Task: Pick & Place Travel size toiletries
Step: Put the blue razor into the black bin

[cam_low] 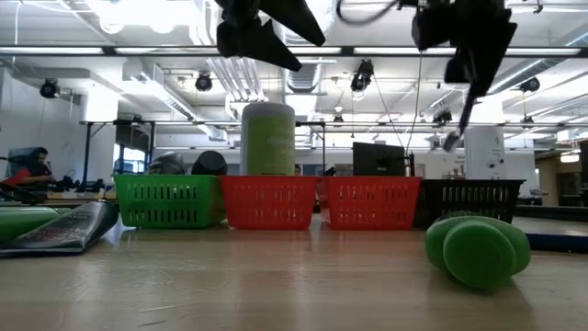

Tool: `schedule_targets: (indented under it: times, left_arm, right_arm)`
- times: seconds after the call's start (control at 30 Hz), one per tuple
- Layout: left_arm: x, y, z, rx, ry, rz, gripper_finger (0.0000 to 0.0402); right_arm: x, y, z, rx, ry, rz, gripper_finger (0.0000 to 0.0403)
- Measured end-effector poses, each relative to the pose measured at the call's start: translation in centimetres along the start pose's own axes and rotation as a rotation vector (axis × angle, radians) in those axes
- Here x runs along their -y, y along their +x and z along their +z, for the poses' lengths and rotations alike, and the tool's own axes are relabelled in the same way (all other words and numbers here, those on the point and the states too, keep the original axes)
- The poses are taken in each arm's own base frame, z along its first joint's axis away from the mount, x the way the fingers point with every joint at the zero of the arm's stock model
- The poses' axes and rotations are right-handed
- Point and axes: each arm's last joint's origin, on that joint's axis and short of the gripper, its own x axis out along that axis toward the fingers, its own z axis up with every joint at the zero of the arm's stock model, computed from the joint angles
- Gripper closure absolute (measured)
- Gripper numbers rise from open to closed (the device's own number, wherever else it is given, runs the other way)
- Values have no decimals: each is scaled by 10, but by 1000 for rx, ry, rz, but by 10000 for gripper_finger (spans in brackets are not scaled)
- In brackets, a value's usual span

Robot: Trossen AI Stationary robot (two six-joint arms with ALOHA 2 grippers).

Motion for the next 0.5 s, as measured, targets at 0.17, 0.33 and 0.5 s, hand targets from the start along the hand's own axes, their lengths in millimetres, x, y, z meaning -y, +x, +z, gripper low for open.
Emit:
schedule_targets:
  times: [0.17, 0.33, 0.5]
  left_arm:
    - [0, 0, -3, -10, -8, 1, 76]
    - [5, -3, -7, -23, -23, -10, 76]
    - [16, -11, -15, -62, -45, -27, 77]
  right_arm:
    - [44, 10, 11, -67, 198, 190, 369]
    - [73, 34, 28, -154, 224, 202, 358]
    - [90, 54, 45, -297, 272, 318, 352]
